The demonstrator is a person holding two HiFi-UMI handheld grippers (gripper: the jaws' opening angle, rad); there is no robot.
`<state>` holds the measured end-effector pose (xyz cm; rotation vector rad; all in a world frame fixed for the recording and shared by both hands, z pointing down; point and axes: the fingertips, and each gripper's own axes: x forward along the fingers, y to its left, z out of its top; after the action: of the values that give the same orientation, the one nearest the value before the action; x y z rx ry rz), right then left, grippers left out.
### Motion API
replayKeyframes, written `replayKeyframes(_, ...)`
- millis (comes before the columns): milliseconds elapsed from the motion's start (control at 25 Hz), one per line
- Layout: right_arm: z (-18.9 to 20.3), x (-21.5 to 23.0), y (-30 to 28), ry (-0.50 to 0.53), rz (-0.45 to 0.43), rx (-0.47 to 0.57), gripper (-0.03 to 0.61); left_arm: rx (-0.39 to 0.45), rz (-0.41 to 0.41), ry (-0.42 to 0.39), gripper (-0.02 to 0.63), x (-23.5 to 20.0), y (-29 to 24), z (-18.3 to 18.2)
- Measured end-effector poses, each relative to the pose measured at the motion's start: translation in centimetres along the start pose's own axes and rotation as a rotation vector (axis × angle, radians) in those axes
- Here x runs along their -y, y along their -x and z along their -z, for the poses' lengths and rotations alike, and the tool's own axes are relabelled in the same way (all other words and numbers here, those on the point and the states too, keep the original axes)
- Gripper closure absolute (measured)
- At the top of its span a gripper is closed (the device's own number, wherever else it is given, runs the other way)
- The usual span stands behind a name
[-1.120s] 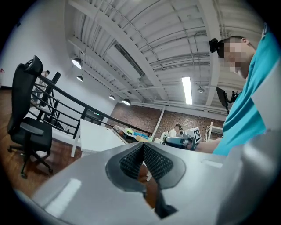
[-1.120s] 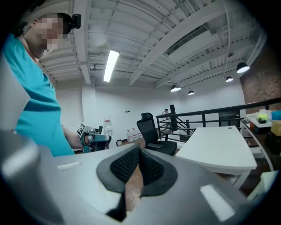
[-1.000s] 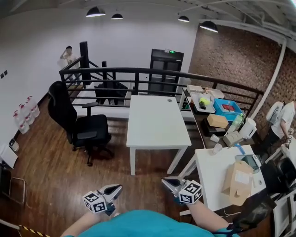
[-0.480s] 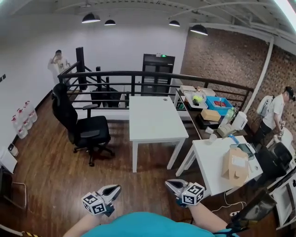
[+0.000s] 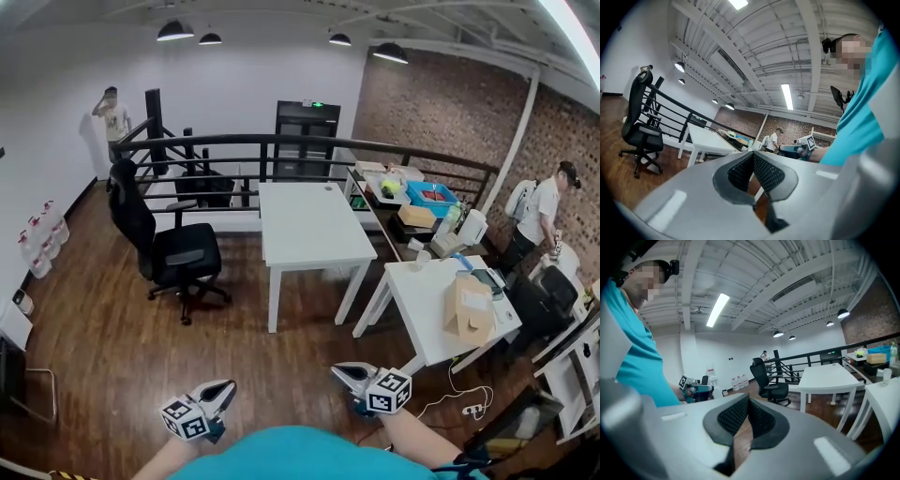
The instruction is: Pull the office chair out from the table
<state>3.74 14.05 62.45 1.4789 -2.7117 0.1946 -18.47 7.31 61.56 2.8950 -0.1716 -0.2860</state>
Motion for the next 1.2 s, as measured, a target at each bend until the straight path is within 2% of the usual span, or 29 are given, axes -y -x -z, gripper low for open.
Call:
replayKeyframes(160, -0.6, -0.3, 3.0, -0.002, 0.001, 0.022, 0.578, 0.006, 0.006, -0.007, 0.594, 3.2, -1.1, 0.1)
replayKeyframes(240, -0.5, 0.0, 4.7, -0.002, -0.009, 0.032, 0.578, -0.002, -0.034, 0.007, 0.594, 3.5, -1.9, 1.7)
replayKeyframes(320, -0.2, 0.5, 6.7, 0.005, -0.016, 0.039, 0.578, -0.01, -0.041, -0.008, 0.594, 4.7, -3.4, 2.8)
replayKeyframes(480, 0.2, 2.1, 12.4, 0.012, -0.013, 0.041, 0.578, -0.01, -0.03, -0.034, 0.594, 9.7, -7.9, 4.3)
replayKeyframes(800, 3.0, 5.7, 22.6, 0.018, -0.04, 0.038, 0.578, 0.012, -0.079, -0.005, 0.594, 17.7, -15.4, 7.6)
replayKeyframes(1000, 4.6, 5.9, 24.4, -0.003, -0.08, 0.036, 0.578, -0.009, -0.106, -0.041, 0.594, 20.2, -15.8, 8.7)
replayKeyframes(1200, 3.8, 3.2, 23.9, 0.006, -0.087, 0.041, 0.578, 0.005, -0.13, -0.033, 0.594, 21.0, -12.7, 7.3)
